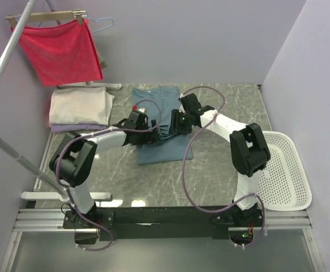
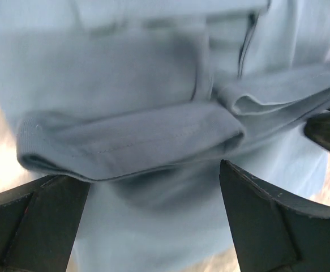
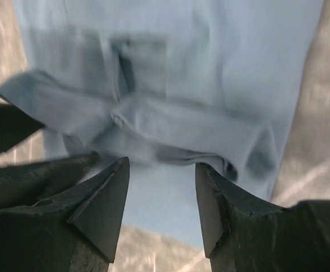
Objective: Fold and stack the t-shirts
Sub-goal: Fold the folded rectangular tshirt in 1/3 of the way
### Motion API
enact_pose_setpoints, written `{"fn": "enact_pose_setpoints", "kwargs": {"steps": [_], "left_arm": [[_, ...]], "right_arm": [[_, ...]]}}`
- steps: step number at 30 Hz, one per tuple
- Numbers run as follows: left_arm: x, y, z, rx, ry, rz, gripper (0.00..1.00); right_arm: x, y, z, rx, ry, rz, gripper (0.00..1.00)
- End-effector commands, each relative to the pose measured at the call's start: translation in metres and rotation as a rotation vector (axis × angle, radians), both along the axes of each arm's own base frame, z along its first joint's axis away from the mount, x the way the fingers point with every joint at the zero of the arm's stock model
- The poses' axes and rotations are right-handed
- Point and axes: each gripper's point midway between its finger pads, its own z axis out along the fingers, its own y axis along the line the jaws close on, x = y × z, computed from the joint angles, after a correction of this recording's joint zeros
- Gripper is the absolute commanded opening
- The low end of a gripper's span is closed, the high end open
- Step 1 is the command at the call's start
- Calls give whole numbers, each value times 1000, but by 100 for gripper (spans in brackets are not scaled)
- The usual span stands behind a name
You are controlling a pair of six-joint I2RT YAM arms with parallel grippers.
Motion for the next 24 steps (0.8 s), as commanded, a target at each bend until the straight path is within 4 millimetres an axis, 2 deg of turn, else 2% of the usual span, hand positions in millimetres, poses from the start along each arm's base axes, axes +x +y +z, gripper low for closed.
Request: {"fn": "enact_pose_setpoints", "kwargs": {"steps": [1,2,4,8,12,15,16,20,23,24], "left_arm": [[45,-7,10,6,-98,17,100],[54,-10,16,-1,-114,19,99],[67,0,14,27,-133,48,99],[92,9,26,39,-177,69,99],[102,25,24,87,-166,101,99],[95,40,18,141,-142,125,99],[92,43,18,154,-141,133,100],[68,64,-7,212,-86,160,100],[54,73,-10,225,-72,185,99],[55,70,-3,195,-100,185,99]], "right_arm": [[35,4,-3,-40,-32,2,57],[38,4,-3,-37,-36,1,57],[50,4,-3,-37,-55,-9,57],[70,0,-2,-50,-76,-29,57],[86,-11,-6,-79,-87,-58,57],[91,-32,-7,-129,-114,-105,56],[93,-37,4,-134,-149,-121,57],[99,-68,6,-189,-165,-183,57],[92,-78,15,-183,-182,-202,56],[88,-79,27,-164,-222,-207,57]]}}
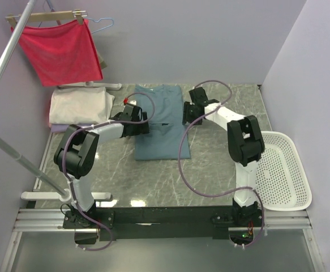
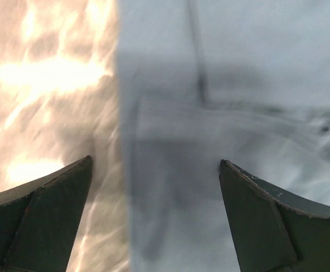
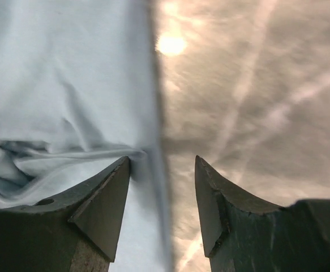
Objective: Fold and stack the t-shirts
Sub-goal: Fold the folded rectangular tshirt in 1/3 of the way
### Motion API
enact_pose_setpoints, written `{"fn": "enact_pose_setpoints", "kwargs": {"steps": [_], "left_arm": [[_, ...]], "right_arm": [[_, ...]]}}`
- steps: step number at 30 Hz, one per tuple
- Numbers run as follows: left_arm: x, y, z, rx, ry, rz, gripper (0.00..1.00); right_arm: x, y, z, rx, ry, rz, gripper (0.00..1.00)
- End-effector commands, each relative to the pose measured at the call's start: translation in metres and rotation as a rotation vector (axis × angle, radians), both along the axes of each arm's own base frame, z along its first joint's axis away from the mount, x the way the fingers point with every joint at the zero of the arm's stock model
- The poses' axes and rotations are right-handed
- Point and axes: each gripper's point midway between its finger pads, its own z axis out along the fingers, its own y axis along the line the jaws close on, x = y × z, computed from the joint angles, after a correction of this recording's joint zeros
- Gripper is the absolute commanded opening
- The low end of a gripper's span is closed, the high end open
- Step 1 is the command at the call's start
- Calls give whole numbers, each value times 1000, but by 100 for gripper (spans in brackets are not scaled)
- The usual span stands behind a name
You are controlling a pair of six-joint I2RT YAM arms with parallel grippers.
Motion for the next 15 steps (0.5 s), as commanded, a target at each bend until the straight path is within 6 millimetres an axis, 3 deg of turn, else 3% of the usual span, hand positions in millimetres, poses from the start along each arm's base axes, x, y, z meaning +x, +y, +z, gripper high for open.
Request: {"fn": "enact_pose_setpoints", "kwargs": {"steps": [1,8,13,15], "left_arm": [[-25,14,16,-3,-28,21,99],[-16,-12,71,-131,-141,-80,99],[-15,-56,97,-303,-170,-251,99],[-15,-71,93,-359,-153,-305,99]], "right_arm": [[0,-14,63,28,-171,-18,57],[-18,6,79,132,-146,58,58],[-28,30,60,230,-70,128,58],[-31,37,48,266,-35,145,58]]}}
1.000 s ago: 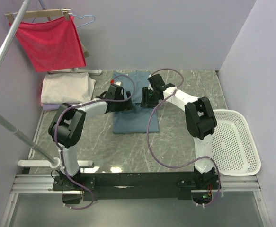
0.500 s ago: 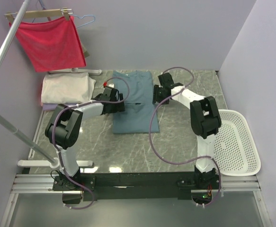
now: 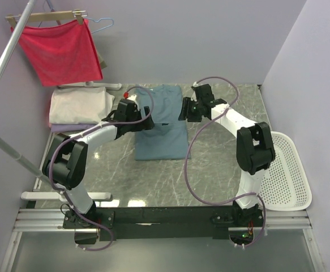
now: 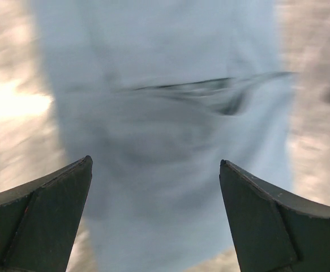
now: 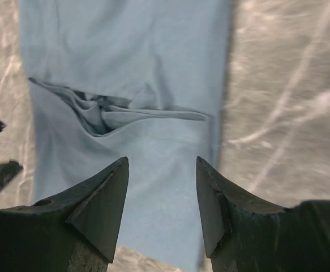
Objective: Fold and stack the t-shirts
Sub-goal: Fold the folded rectangular tshirt in 1/3 of the way
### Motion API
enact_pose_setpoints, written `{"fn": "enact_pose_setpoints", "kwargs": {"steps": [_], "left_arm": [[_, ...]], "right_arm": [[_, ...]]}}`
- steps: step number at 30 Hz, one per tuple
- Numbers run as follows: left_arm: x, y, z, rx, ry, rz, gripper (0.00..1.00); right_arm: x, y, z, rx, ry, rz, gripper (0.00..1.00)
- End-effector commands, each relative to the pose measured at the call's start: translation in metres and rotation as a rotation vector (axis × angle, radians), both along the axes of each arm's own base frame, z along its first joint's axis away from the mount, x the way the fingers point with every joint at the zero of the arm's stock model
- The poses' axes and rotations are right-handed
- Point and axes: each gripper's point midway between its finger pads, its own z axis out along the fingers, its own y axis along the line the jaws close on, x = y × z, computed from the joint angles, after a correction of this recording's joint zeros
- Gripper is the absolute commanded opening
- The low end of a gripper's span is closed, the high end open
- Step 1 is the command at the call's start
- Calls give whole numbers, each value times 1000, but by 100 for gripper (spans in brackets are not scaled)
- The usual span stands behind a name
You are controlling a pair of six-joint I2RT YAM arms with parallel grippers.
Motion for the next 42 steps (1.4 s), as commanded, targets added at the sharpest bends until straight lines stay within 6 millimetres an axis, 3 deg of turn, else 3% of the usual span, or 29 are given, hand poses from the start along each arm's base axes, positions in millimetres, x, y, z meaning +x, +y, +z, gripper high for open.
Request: {"fn": "enact_pose_setpoints", "kwargs": {"steps": [1,2,3,8,17,24,28,33,38,42], "left_arm": [[10,-52,38,-203,-75,-199,99],[8,-62,40,-239,-80,-244,100],[9,-65,30,-248,-60,-248,99],[9,-63,5,-225,-21,-234,99],[15,-18,-39,4,10,-87,99],[11,14,-64,154,50,9,100],[9,26,-74,200,66,54,99],[10,45,-68,265,46,128,99],[11,46,-39,227,-25,152,99],[0,45,-31,182,-32,156,99]], "right_arm": [[-8,26,-16,106,53,82,58],[-8,28,-20,113,63,87,58],[-9,31,-29,120,83,94,58],[-8,29,-51,103,120,77,58],[-5,-2,-86,-38,175,-39,58],[-6,-20,-93,-110,179,-89,59],[-4,-21,-86,-103,157,-87,59],[0,-21,-65,-84,88,-88,60],[0,-21,-26,-40,-44,-75,61],[-9,-21,-2,3,-103,-61,63]]}}
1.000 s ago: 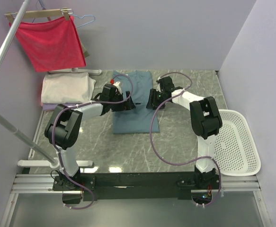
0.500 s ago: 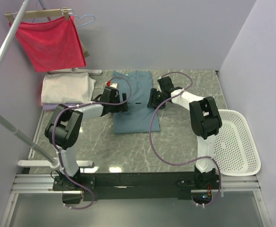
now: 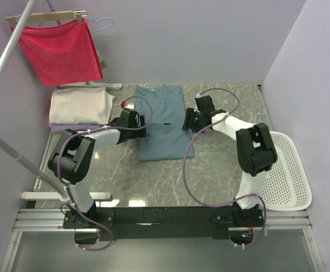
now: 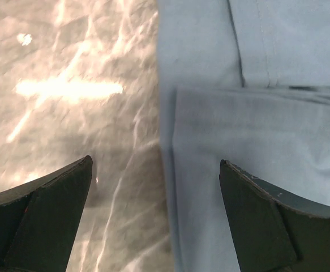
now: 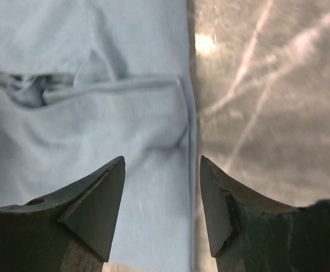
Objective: Fold and stack the t-shirts
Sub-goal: Fold the folded rectangular tshirt in 1/3 of the way
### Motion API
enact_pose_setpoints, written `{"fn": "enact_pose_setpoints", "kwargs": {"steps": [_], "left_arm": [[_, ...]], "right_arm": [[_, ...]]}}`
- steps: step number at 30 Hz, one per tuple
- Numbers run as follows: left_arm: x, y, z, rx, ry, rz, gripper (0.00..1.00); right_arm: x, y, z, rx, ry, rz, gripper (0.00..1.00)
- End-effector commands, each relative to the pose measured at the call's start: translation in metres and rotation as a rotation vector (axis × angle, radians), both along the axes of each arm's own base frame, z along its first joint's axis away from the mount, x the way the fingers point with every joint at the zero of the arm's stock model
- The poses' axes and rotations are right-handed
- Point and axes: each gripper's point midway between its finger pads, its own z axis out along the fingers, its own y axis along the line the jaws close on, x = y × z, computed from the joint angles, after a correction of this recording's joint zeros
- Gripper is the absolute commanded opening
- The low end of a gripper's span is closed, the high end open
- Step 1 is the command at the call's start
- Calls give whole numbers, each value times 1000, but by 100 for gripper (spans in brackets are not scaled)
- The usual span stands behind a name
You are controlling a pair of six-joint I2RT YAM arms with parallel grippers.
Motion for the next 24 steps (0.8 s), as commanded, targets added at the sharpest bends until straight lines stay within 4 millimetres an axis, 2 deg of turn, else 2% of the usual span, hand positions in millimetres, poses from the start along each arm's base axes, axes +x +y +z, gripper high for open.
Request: {"fn": "enact_pose_setpoints", "kwargs": {"steps": [1,2,3,7,11,16,24], "left_arm": [[-7,3,27,-51,-53,34,99],[-9,2,37,-70,-72,34,99],[-19,4,30,-76,-56,32,100],[-42,-8,38,-193,-60,-18,99],[-76,-15,37,-264,-54,-65,100],[-104,-24,38,-328,-54,-111,99],[-138,-42,37,-448,-35,-216,100]], "right_arm": [[7,-3,58,47,-177,5,64],[2,-5,58,42,-168,1,65],[-2,-8,56,36,-155,-10,66],[-27,-22,40,20,-80,-24,67],[-53,-26,25,49,-26,-5,67],[-81,-29,4,70,36,7,68],[-104,-24,-15,118,106,20,68]]}}
